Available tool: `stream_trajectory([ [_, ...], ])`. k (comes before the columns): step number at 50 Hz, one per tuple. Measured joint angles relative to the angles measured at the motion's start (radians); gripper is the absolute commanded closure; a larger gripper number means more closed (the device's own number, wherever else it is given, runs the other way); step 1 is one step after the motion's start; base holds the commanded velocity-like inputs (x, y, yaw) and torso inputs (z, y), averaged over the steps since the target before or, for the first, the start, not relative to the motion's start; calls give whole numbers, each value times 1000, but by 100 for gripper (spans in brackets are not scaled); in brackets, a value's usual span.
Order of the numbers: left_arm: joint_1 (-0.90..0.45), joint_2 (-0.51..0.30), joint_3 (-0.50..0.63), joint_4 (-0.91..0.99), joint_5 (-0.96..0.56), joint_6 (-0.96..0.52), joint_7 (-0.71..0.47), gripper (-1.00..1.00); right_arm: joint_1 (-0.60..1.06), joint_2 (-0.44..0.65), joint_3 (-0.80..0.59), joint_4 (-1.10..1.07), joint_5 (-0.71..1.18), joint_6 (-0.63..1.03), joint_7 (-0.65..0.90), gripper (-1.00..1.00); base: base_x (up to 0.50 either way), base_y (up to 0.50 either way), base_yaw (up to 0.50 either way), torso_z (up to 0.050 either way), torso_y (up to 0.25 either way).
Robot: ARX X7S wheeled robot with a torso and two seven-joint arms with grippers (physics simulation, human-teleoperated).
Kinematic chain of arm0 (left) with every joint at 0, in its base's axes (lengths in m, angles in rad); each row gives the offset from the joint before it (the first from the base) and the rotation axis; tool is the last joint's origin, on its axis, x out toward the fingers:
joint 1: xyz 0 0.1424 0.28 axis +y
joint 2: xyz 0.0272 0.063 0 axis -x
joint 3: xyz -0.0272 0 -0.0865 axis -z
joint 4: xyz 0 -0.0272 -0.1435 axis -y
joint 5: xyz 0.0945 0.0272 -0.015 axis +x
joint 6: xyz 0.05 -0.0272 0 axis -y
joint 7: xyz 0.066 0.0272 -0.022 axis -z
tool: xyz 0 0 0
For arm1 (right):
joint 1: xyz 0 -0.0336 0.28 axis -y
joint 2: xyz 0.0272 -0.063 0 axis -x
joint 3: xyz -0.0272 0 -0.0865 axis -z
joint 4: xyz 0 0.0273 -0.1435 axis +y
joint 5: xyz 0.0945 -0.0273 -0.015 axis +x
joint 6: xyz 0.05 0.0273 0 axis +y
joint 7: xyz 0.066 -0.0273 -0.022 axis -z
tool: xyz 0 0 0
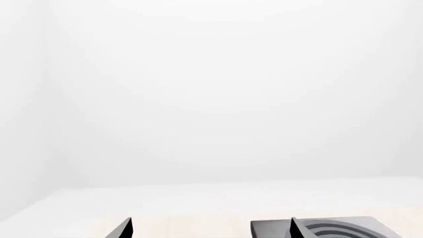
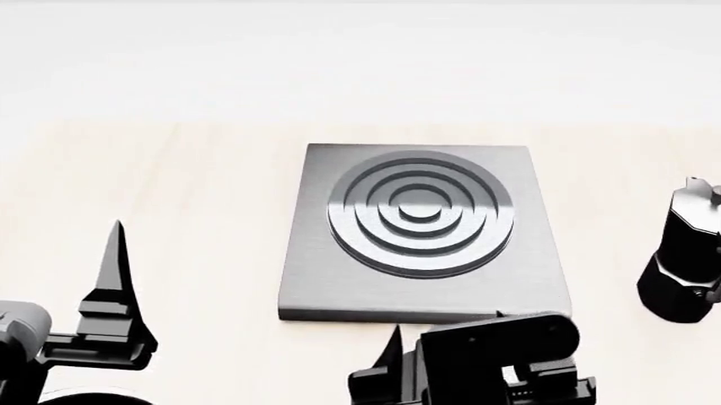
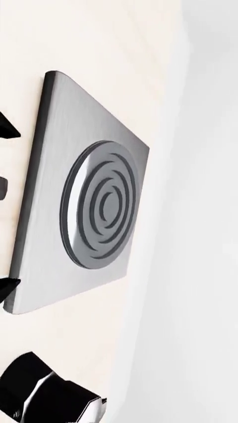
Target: Turn on the stove.
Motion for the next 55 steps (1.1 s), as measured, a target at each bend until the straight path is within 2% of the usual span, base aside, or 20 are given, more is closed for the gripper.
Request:
stream_trajectory([
  [33,-1,-10,13,-11,-6,9,-13,-100,17,-28,56,63,89,92,-18,-100,0,0,0,0,0],
  [55,-4,-17,19,-11,-12,11,-21,-100,20,-22,52,141,112,83,-30,-100,0,0,0,0,0],
])
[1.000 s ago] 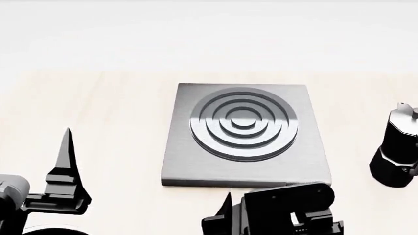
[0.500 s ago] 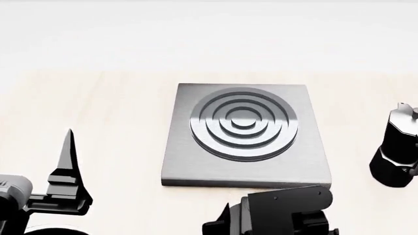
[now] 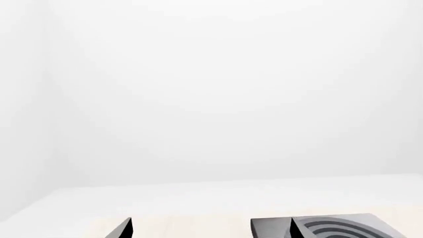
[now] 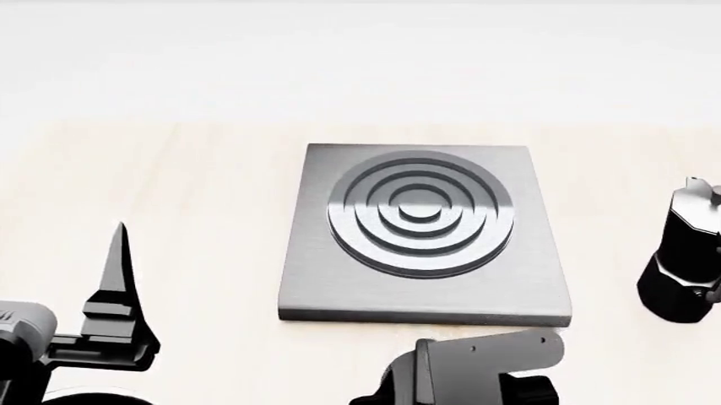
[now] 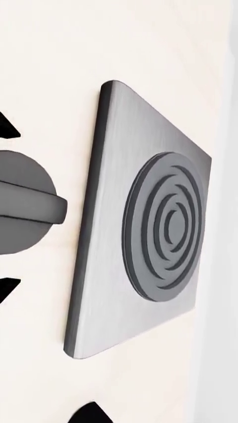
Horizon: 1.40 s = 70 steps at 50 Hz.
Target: Turn on the stove.
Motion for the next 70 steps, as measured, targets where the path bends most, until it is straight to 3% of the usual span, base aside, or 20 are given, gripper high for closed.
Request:
stream_trajectory([
  [70,-3,-20,15,5,-22,4,-29,-100,11,19,-36,154,27,-44,6,-100,0,0,0,0,0],
])
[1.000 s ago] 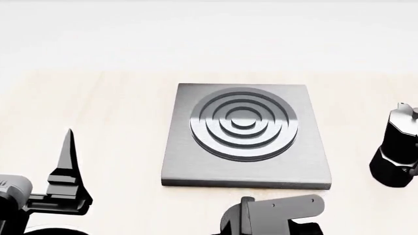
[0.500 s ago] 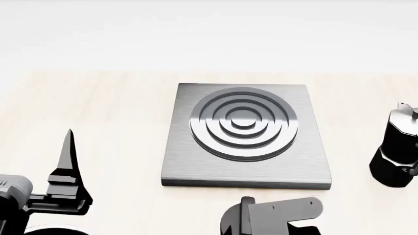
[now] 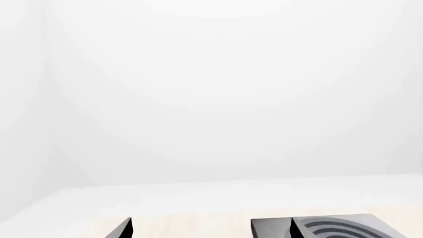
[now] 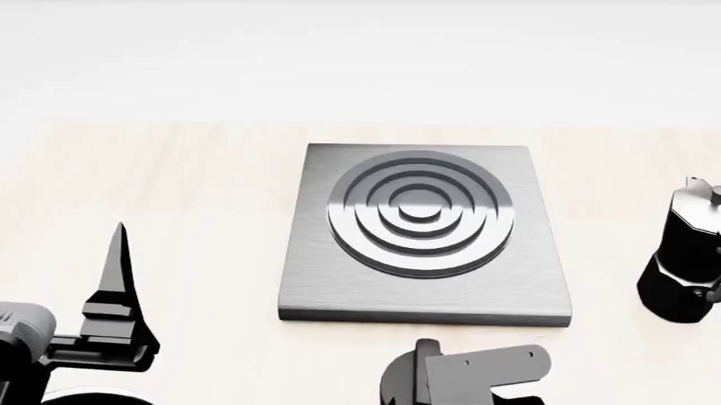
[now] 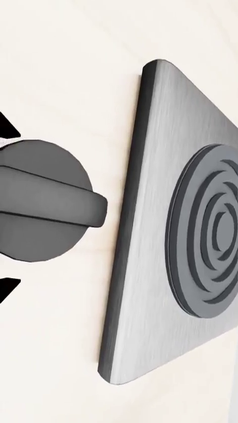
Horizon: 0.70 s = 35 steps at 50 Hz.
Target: Turn on the stove.
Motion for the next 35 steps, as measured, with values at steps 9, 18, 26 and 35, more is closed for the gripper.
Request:
stream_trajectory([
  [9,-1,-2,3,-1,-2,1,-3,-100,1,1,0,13,6,2,2,-100,0,0,0,0,0],
  [18,-2,-5,4,0,-5,1,-7,-100,4,2,-3,32,7,0,5,-100,0,0,0,0,0],
  [26,-3,-7,7,-1,-6,2,-9,-100,6,4,-7,49,8,-5,8,-100,0,0,0,0,0],
  [35,-4,-9,11,-1,-6,3,-13,-100,8,5,-11,68,3,-23,16,-100,0,0,0,0,0],
])
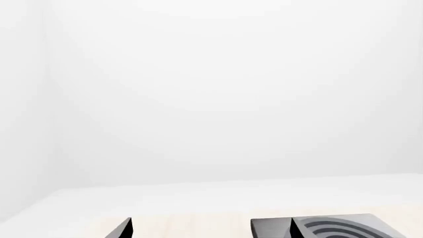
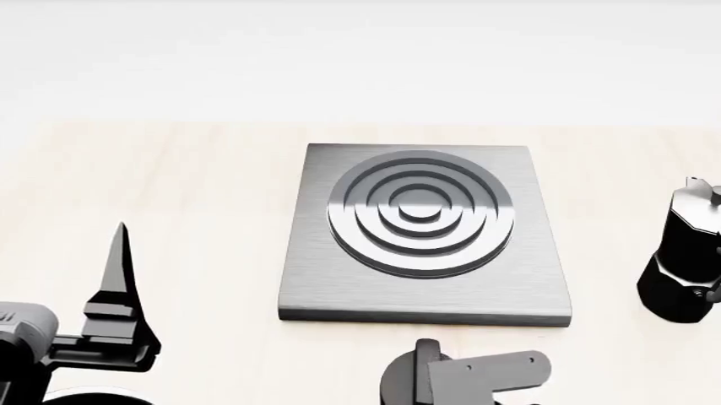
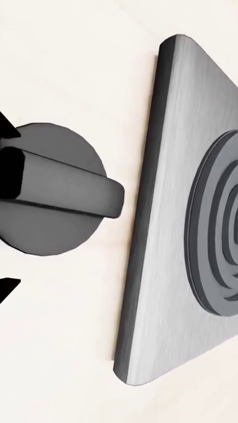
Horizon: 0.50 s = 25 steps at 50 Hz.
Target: Turn on the stove.
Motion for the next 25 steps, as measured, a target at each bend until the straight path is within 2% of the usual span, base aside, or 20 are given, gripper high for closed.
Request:
stream_trajectory([
  [25,-2,-6,8,-4,-5,4,-8,-100,-5,9,22,25,1,-19,42,-100,0,0,0,0,0],
])
